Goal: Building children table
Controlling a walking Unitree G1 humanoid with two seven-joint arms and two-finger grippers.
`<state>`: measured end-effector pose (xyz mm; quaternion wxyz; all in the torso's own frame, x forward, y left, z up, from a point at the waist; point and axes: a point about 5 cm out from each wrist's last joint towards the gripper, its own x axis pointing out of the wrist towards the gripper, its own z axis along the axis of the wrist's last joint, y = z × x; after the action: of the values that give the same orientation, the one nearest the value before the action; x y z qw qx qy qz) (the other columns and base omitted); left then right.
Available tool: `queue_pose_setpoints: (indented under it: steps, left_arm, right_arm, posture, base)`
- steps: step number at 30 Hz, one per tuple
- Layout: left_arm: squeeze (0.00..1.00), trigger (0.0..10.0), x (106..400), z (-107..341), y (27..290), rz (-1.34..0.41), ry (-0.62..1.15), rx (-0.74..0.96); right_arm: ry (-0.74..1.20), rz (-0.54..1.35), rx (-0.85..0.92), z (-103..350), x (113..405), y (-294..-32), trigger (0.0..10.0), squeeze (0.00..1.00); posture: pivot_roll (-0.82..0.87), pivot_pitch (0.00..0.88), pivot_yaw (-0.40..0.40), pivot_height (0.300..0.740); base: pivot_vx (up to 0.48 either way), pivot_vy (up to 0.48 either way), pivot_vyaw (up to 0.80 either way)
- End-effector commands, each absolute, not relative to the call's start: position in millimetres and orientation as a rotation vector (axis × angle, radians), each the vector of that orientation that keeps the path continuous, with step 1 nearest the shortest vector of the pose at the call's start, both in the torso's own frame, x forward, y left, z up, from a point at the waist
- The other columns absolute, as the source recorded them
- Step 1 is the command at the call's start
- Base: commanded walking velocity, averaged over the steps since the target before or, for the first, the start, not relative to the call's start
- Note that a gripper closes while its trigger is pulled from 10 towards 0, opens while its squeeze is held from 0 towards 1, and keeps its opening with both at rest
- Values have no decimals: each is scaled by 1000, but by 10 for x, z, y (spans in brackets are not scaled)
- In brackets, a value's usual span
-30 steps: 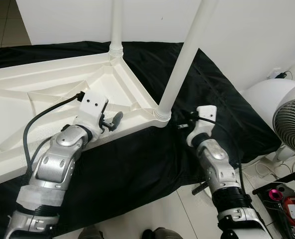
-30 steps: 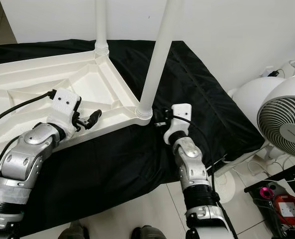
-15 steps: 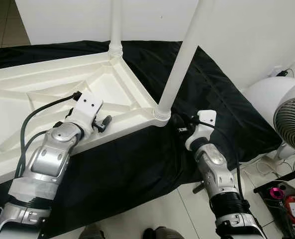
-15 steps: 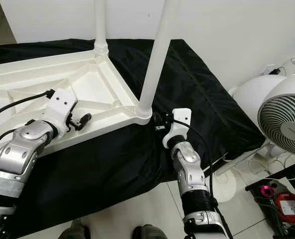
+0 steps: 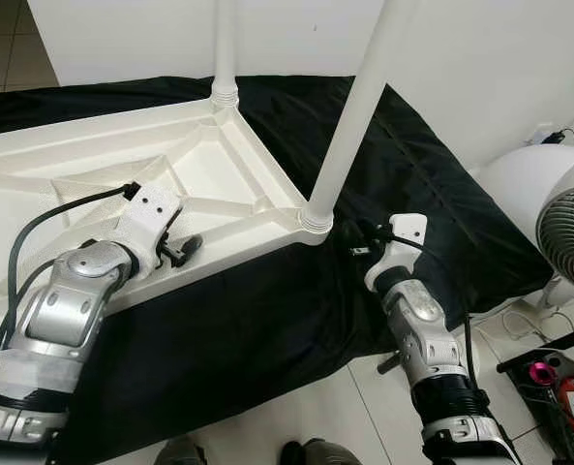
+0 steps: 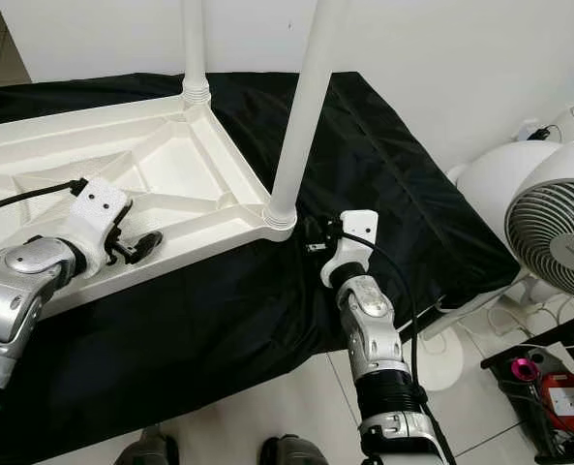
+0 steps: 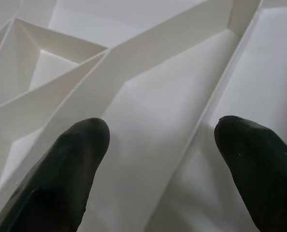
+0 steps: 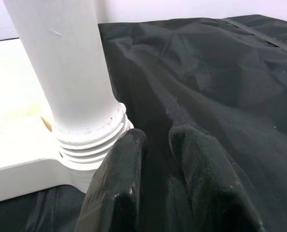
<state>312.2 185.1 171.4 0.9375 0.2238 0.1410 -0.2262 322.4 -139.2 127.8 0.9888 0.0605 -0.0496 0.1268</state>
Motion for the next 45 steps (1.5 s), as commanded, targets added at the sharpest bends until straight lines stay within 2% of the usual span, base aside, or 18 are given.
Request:
queue_pose_setpoints:
  steps: [1,7,10,11,18,19,20,33,40,43,44,45]
  left_arm:
    - [0,10000,3101,1631,1855,-484,333,472]
    - [0,10000,3181,1550,1911,-427,396,517]
    - [0,10000,3232,1549,1954,-379,413,504]
    - [0,10000,3287,1548,2025,-314,438,492]
    - [0,9961,3353,1545,2123,-225,471,469]
    - [0,2902,3364,1550,2122,-219,467,448]
    - [0,0,3368,1560,2107,-222,460,437]
    - [0,0,3368,1572,1896,-305,434,432]
    - [0,0,3313,1529,1506,-417,400,409]
    - [0,0,3308,1524,1473,-428,394,409]
    - [0,2275,3308,1522,1373,-445,370,417]
    - [0,2275,3309,1524,1308,-453,353,421]
  right_arm:
    - [-83,247,115,1226,3198,-1421,10000,0]
    - [-87,251,112,1240,3216,-1414,10000,0]
    - [-91,251,111,1245,3224,-1406,10000,0]
    - [-93,249,111,1248,3227,-1397,10000,0]
    - [-99,243,115,1252,3219,-1382,10000,0]
    - [-100,240,116,1250,3213,-1379,10000,0]
    - [-101,237,117,1247,3209,-1379,10000,0]
    - [-107,234,115,1255,3220,-1367,10000,0]
    - [-105,240,115,1248,3227,-1330,10000,0]
    - [-105,240,115,1248,3228,-1329,10000,0]
    - [-106,239,114,1250,3232,-1329,10000,0]
    - [-107,238,114,1252,3235,-1328,10000,0]
  posture:
    - [18,74,-89,740]
    - [19,70,-88,740]
    - [17,66,-79,740]
    - [12,63,-71,740]
    - [5,62,-60,740]
    - [2,62,-57,740]
    - [2,62,-55,740]
    - [11,67,-52,740]
    - [16,69,-53,740]
    - [16,69,-53,740]
    - [17,68,-53,740]
    - [17,68,-53,740]
  base:
    - [0,0,0]
    - [0,0,0]
    - [0,0,0]
    - [0,0,0]
    - [0,0,0]
    - [0,0,0]
    - [0,0,0]
    - [0,0,0]
    - [0,0,0]
    - [0,0,0]
    - [0,0,0]
    - [0,0,0]
